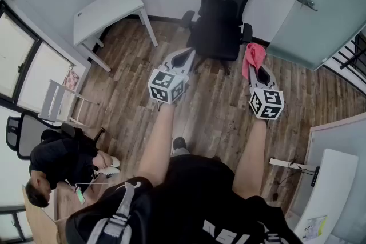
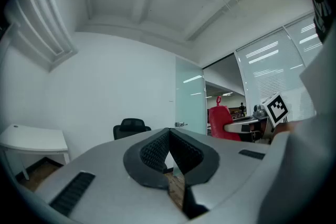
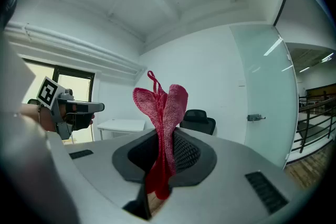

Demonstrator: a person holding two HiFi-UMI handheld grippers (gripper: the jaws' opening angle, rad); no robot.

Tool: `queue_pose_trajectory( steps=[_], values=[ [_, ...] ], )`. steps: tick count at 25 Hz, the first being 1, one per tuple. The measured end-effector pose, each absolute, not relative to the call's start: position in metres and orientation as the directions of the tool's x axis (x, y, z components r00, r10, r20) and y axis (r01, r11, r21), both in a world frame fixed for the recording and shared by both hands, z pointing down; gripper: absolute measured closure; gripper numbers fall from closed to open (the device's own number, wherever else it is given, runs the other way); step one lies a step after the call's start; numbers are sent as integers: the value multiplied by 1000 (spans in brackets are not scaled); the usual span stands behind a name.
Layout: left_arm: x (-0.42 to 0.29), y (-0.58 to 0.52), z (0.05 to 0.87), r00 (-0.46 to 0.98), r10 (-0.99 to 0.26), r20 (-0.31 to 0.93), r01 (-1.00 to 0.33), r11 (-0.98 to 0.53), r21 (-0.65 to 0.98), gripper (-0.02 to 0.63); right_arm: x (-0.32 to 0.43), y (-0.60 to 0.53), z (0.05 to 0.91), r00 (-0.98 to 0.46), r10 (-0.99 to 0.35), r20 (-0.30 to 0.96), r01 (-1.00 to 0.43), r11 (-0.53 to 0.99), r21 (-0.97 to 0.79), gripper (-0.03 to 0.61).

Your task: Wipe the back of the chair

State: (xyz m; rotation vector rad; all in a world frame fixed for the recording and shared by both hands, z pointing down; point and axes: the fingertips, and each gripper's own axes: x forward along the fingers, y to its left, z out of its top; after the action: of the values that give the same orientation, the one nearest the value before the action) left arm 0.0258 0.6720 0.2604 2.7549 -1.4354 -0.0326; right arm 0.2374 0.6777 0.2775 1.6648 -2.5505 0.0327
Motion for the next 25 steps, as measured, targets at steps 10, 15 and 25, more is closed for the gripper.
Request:
queue_pose_trajectory(
  steps=[10, 15, 25],
  values=[
    [-32, 654, 283, 570, -819, 58, -820, -572, -18, 591, 177, 659, 288, -381, -917, 116, -921, 387, 36, 508],
    [-70, 643, 289, 576, -815, 67, -816, -578, -5, 591, 144, 651, 292, -360, -925, 119, -931, 365, 23, 508],
    [-112, 616, 306, 574, -816, 73, -819, -573, 31, 591, 105, 629, 306, -351, -923, 156, -933, 359, 31, 508]
  ],
)
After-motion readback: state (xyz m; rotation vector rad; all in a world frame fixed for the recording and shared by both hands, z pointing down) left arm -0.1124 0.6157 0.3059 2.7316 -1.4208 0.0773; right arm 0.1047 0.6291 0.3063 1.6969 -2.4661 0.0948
